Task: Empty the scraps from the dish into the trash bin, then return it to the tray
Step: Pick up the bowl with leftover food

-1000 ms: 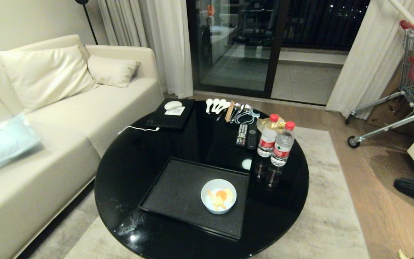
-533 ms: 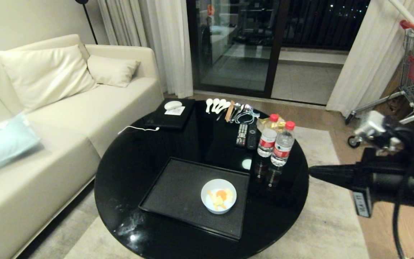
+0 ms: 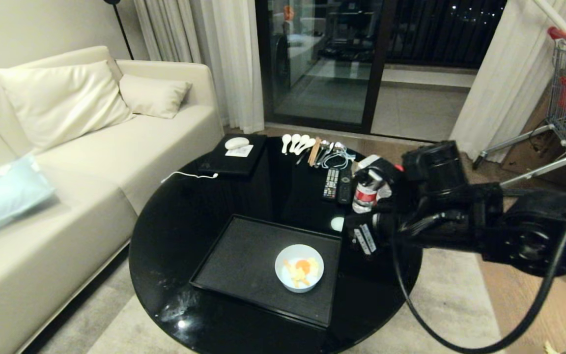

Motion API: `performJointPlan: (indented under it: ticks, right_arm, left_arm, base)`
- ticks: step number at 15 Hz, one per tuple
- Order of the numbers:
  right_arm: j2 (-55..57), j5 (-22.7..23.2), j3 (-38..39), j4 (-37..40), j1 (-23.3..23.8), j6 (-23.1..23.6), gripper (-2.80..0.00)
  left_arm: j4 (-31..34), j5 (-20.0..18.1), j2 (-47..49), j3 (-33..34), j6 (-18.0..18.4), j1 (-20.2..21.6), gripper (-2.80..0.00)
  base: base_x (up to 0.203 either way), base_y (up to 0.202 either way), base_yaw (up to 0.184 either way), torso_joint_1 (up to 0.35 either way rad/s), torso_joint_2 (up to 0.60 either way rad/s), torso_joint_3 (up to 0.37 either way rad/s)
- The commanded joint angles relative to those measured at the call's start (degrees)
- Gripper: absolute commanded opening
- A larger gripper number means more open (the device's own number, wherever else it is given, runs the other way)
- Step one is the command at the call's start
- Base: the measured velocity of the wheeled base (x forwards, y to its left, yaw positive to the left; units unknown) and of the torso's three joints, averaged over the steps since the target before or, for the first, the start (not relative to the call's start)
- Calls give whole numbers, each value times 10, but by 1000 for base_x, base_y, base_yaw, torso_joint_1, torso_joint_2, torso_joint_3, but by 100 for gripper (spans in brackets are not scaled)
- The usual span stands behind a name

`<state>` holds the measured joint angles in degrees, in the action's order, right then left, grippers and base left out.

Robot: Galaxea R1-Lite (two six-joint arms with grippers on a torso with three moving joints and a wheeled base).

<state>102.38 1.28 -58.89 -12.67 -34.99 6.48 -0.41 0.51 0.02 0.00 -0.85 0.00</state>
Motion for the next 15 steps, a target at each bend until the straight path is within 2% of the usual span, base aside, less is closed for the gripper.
performJointPlan:
  ticks: [1,2,5,7,10,12,14,15]
  right_arm:
    - [47,-6,-28,56,-27,-73,-280]
    - [57,-9,-34,76,-34,-109,-280]
    - [98,-55,-78,109,-53,-210,-280]
    - [120,-60,-135,155,-62,-263,-280]
    - [162,-67,-244,246,-80,-370,-280]
    - [192,-81,-282,294,-95,-439,-280]
    - [199,-83,-278,305,-95,-443,-280]
    - [204,-83,-277,305,-95,-444,0]
  left_arm:
    - [0,0,0,0,0,0,-280]
    - [0,0,0,0,0,0,-280]
    - [0,0,0,0,0,0,-280]
    - [0,0,0,0,0,0,-280]
    - [0,0,0,0,0,0,-280]
    - [0,0,0,0,0,0,-280]
    - [0,0,0,0,0,0,-280]
    - [0,0,0,0,0,0,-280]
  base:
    - [0,0,0,0,0,0]
    - [0,0,0,0,0,0]
    - [0,0,0,0,0,0]
    - [0,0,0,0,0,0]
    - [0,0,0,0,0,0]
    - [0,0,0,0,0,0]
    - [0,0,0,0,0,0]
    - [0,0,0,0,0,0]
